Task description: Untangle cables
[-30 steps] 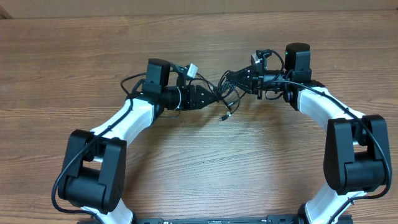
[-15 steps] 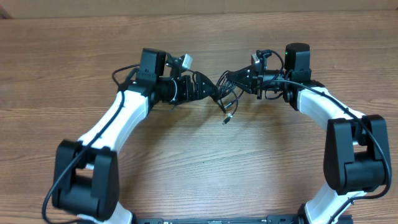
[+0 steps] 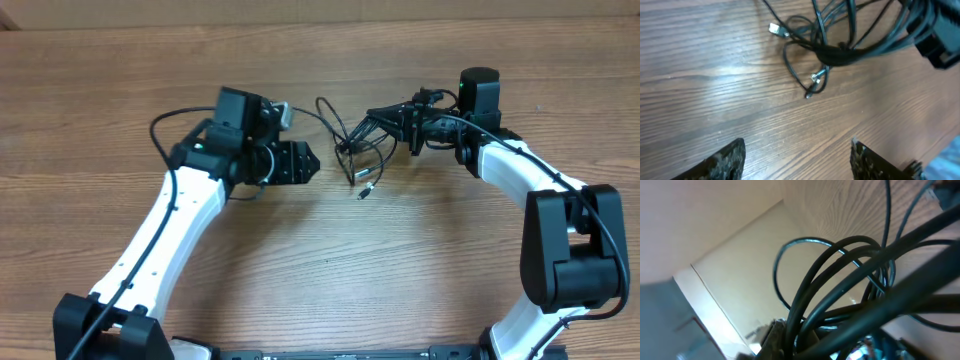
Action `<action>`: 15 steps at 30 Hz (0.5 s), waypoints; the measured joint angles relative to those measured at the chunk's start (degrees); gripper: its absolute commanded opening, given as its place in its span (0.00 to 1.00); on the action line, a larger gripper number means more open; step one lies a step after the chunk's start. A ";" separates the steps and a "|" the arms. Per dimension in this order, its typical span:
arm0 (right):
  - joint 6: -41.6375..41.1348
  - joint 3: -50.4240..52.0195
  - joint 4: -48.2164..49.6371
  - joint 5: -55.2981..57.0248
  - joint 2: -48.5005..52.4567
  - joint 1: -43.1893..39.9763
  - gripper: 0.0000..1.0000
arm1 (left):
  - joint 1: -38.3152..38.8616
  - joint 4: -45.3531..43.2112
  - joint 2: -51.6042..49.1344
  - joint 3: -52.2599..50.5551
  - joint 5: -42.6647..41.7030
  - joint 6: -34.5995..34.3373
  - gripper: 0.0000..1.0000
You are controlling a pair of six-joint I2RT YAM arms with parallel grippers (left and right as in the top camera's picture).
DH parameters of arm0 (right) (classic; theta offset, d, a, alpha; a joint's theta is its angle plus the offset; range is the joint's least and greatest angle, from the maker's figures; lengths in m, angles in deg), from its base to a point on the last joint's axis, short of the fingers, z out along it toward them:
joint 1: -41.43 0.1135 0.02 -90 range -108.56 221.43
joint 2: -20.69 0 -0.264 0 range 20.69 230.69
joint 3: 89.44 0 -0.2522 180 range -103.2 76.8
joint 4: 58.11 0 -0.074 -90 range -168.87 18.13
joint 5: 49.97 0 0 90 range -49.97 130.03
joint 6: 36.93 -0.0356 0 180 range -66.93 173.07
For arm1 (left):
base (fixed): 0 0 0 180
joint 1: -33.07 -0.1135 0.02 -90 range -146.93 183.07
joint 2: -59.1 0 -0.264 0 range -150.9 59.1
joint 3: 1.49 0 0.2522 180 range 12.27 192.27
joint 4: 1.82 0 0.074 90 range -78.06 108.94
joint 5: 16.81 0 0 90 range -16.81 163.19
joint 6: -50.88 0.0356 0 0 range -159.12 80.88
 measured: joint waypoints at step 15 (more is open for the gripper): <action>-7.87 0.00 0.09 0.72 -0.02 0.00 0.04 | 15.58 -29.68 -0.33 -14.19 14.58 -11.76 0.70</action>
